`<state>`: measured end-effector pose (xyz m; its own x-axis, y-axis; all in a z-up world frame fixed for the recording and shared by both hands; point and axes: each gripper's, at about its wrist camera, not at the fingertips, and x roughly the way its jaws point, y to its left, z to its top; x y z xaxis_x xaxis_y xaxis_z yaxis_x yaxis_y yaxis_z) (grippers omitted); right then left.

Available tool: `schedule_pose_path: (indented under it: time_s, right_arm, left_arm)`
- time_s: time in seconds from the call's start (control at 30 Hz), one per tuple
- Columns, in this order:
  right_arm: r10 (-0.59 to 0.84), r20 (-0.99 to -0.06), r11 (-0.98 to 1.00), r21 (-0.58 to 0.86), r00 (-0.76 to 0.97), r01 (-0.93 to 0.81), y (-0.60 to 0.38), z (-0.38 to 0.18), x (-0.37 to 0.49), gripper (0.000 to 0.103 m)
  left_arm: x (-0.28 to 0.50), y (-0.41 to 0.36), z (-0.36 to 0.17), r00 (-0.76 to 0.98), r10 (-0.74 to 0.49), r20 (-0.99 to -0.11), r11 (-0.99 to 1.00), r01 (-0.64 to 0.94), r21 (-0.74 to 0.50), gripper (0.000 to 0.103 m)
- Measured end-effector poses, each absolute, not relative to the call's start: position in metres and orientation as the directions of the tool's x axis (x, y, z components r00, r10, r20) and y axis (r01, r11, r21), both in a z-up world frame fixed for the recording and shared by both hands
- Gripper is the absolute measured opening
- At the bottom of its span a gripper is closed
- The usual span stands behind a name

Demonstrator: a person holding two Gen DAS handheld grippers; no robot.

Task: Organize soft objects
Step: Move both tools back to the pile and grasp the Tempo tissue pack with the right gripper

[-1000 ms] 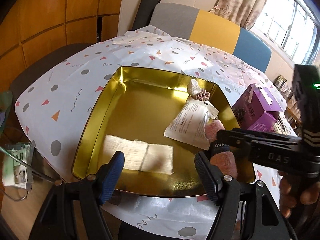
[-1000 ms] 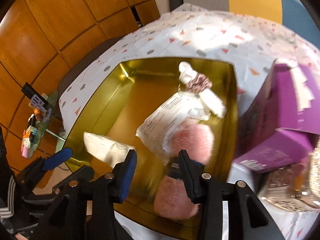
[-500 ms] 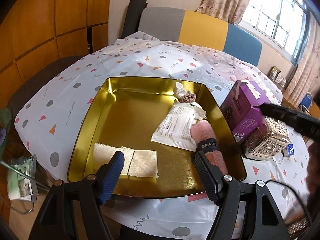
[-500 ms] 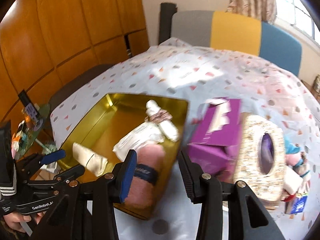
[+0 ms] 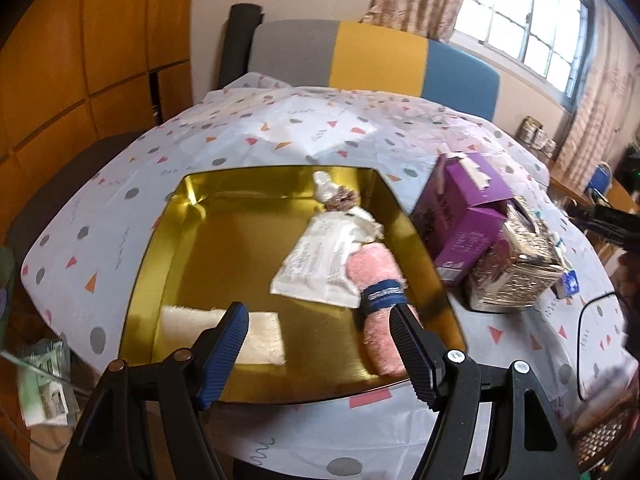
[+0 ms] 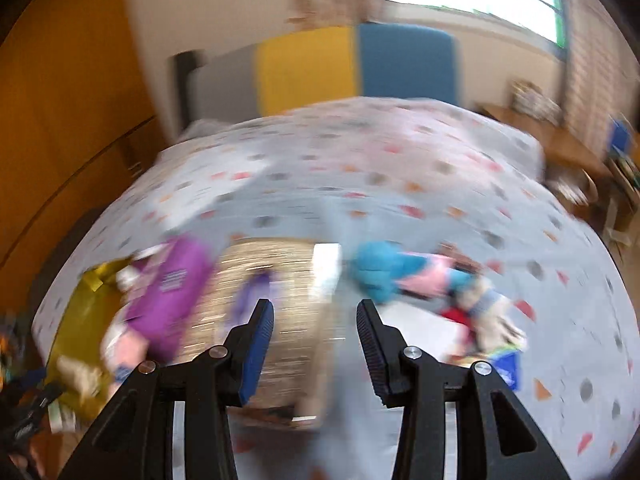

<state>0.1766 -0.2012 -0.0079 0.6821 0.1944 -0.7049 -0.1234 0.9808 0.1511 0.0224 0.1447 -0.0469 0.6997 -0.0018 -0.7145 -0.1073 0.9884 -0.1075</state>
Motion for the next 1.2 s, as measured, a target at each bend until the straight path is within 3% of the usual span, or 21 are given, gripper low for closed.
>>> schedule_pose_path:
  time_s: [0.17, 0.4, 0.57, 0.83, 1.2]
  right_arm:
    - [0.059, -0.751, 0.976, 0.181, 0.658, 0.119, -0.279, -0.041, 0.201, 0.044]
    - [0.009, -0.798, 0.883, 0.289, 0.603, 0.371, -0.359, -0.078, 0.207, 0.044]
    - [0.031, -0.797, 0.842, 0.346, 0.603, 0.415, -0.373, -0.082, 0.199, 0.044]
    - [0.074, -0.819, 0.801, 0.389, 0.569, 0.456, -0.384, -0.091, 0.195, 0.044]
    - [0.14, -0.811, 0.751, 0.461, 0.569, 0.473, -0.393, -0.094, 0.192, 0.044]
  left_arm:
    - [0.029, 0.127, -0.041, 0.7, -0.015, -0.714, 0.995, -0.06, -0.079, 0.074]
    - [0.046, 0.085, -0.02, 0.716, -0.083, -0.693, 0.996, 0.066, -0.051, 0.074]
    - [0.073, 0.035, 0.004, 0.712, -0.184, -0.678, 0.974, 0.226, -0.027, 0.074]
    - [0.136, -0.062, 0.028, 0.624, -0.284, -0.728, 0.906, 0.423, 0.01, 0.074]
    - [0.217, -0.172, 0.01, 0.555, -0.211, -0.805, 0.776, 0.596, 0.208, 0.074]
